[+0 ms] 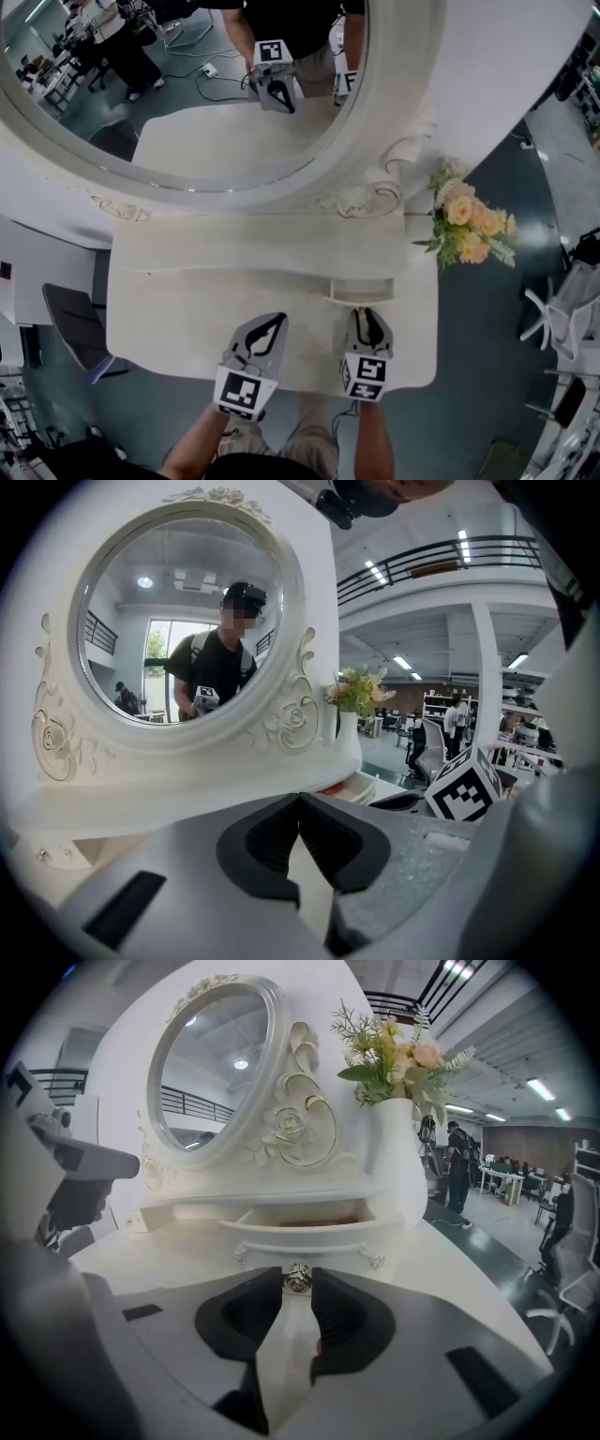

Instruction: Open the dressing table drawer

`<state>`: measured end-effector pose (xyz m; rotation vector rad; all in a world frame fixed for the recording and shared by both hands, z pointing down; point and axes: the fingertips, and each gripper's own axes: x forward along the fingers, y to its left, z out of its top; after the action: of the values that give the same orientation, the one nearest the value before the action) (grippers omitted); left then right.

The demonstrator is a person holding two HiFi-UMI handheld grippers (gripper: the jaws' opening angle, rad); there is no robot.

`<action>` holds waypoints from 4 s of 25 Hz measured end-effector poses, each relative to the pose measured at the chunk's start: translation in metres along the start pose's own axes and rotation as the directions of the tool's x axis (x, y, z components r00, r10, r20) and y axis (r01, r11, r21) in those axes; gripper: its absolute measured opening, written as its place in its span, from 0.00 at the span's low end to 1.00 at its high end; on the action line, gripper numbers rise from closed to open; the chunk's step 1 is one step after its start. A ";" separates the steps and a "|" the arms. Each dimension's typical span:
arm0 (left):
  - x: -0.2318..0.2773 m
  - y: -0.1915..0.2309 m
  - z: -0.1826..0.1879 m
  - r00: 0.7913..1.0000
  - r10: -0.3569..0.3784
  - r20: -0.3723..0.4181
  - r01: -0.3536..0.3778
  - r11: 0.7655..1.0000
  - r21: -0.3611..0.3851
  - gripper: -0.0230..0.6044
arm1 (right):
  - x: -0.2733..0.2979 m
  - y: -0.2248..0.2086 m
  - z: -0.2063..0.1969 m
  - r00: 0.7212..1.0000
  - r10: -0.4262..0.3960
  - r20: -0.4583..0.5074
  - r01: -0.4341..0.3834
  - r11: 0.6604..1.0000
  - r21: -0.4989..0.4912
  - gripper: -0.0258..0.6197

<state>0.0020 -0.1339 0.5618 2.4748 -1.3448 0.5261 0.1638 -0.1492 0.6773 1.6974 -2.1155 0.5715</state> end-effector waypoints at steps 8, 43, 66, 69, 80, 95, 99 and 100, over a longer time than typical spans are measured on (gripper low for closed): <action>0.004 0.000 0.003 1.000 -0.006 0.001 0.006 1.000 0.001 0.04 | 0.000 0.000 -0.002 1.000 -0.002 -0.008 0.003 1.000 0.006 0.19; -0.060 -0.007 0.102 0.968 -0.158 0.193 0.135 0.982 0.128 0.04 | -0.108 0.022 0.124 0.957 -0.202 0.209 0.206 0.978 0.001 0.20; -0.173 -0.009 0.124 0.913 -0.266 0.310 0.195 0.951 0.240 0.04 | -0.242 0.124 0.163 0.883 -0.259 0.392 0.282 0.959 -0.002 0.08; -0.183 -0.008 0.124 0.908 -0.275 0.316 0.204 0.949 0.242 0.04 | -0.251 0.135 0.165 0.878 -0.266 0.398 0.292 0.957 -0.005 0.07; -0.192 -0.003 0.114 0.906 -0.288 0.312 0.218 0.946 0.241 0.04 | -0.260 0.151 0.161 0.874 -0.275 0.400 0.302 0.953 -0.004 0.04; -0.186 -0.005 0.112 0.908 -0.296 0.296 0.229 0.943 0.240 0.04 | -0.258 0.147 0.162 0.871 -0.274 0.408 0.304 0.953 -0.009 0.04; -0.186 -0.005 0.114 0.906 -0.296 0.303 0.226 0.943 0.246 0.04 | -0.259 0.147 0.162 0.874 -0.273 0.401 0.300 0.954 -0.004 0.04; -0.186 -0.005 0.114 0.906 -0.295 0.304 0.225 0.943 0.245 0.04 | -0.259 0.147 0.162 0.876 -0.271 0.398 0.297 0.955 -0.002 0.04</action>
<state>-0.0663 -0.0386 0.3772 2.9642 -1.0790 0.1890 0.0688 0.0090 0.3926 2.1815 -2.0422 0.0739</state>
